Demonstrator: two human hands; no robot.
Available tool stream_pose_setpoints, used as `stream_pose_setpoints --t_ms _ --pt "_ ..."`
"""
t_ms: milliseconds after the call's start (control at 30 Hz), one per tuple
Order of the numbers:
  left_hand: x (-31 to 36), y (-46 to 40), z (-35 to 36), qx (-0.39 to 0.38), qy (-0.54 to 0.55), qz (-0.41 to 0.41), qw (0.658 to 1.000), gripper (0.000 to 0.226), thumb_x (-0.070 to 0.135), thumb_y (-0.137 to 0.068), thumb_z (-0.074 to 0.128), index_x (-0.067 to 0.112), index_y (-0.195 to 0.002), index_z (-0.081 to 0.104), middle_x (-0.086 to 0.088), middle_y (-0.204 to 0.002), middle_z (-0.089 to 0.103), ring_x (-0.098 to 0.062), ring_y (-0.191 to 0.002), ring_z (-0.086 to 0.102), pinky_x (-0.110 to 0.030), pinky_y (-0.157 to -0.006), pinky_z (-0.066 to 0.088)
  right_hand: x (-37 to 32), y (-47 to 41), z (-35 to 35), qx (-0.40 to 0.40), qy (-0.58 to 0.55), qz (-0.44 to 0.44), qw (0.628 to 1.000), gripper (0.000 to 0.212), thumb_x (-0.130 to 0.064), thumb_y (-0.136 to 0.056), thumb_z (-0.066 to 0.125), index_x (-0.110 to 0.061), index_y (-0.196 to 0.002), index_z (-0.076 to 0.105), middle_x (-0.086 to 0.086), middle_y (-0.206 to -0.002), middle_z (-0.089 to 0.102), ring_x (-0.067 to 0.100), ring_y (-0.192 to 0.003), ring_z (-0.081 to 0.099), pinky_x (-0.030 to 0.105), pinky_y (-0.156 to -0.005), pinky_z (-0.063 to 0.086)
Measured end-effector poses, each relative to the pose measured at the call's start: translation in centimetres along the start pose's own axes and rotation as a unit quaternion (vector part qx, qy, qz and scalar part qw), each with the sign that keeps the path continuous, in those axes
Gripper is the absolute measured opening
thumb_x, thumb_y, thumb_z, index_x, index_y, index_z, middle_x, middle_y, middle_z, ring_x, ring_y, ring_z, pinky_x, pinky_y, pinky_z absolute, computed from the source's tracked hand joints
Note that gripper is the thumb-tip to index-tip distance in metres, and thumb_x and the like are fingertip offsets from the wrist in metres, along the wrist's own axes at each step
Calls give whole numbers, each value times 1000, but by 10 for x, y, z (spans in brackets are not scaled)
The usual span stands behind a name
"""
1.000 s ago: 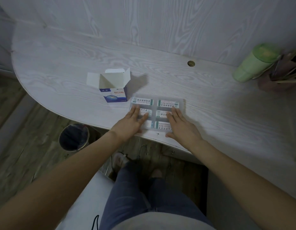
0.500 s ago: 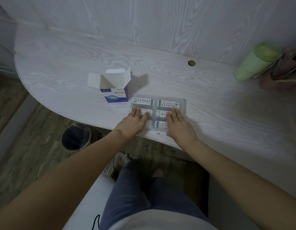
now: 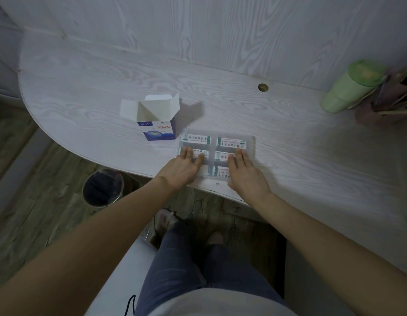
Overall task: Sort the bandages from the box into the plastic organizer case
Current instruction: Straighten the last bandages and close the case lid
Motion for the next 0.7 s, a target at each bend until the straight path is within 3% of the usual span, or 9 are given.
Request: stream_pose_setpoints --t_ms 233,367,433,500,567,633,700 --pt "-5 5 -13 19 34 19 999 62 32 -92 56 18 -144 26 -16 -149 27 -30 -135 34 -42 -100 45 1 2 -18 -12 -40 10 999 75 -44 -86 63 -9 -141 25 17 -152 16 30 -139 20 39 -107 33" --pt "-27 18 -30 120 146 -17 982 40 31 -94 53 15 -130 51 -7 -135 48 -24 -122 47 -38 -90 46 0 -16 -43 -55 -141 37 988 67 -54 -89 52 -18 -142 32 12 -143 30 28 -129 34 42 -99 39" --pt "-48 27 -43 221 233 -74 944 29 27 -93 54 12 -117 60 -6 -118 56 -24 -108 54 -38 -81 48 -10 -33 -63 -36 -220 26 975 62 -50 -93 50 -18 -143 32 10 -142 35 26 -126 40 40 -97 42" --pt "-72 37 -55 320 304 -150 885 19 23 -93 54 11 -106 61 -5 -107 57 -22 -96 56 -37 -76 49 -26 -51 -83 -1 -299 8 954 58 -43 -95 50 -16 -144 31 8 -144 37 24 -126 43 35 -98 40" --pt "-96 44 -61 390 334 -231 827 19 18 -93 53 9 -109 57 -7 -110 53 -23 -100 53 -32 -79 46 -43 -69 -100 19 -387 1 922 60 -37 -96 51 -14 -146 27 7 -147 37 23 -130 42 30 -98 36" --pt "-116 43 -62 405 337 -298 796 35 16 -91 55 4 -124 48 -13 -125 46 -28 -114 44 -32 -90 41 -60 -87 -110 4 -474 16 880 64 -33 -95 54 -14 -148 23 6 -149 36 21 -132 40 29 -99 35" --pt "-132 34 -55 336 416 -318 783 50 13 -88 60 2 -132 40 -15 -134 42 -29 -121 41 -32 -94 38 -73 -102 -109 -35 -551 23 834 64 -24 -92 59 -15 -147 26 3 -145 41 14 -126 41 22 -93 36"
Point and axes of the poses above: each hand's wrist, its own y-axis away from the middle knuckle, its own z-axis out of the palm, x = y × z, the point moved 3 cm from there along -y, towards the middle knuckle
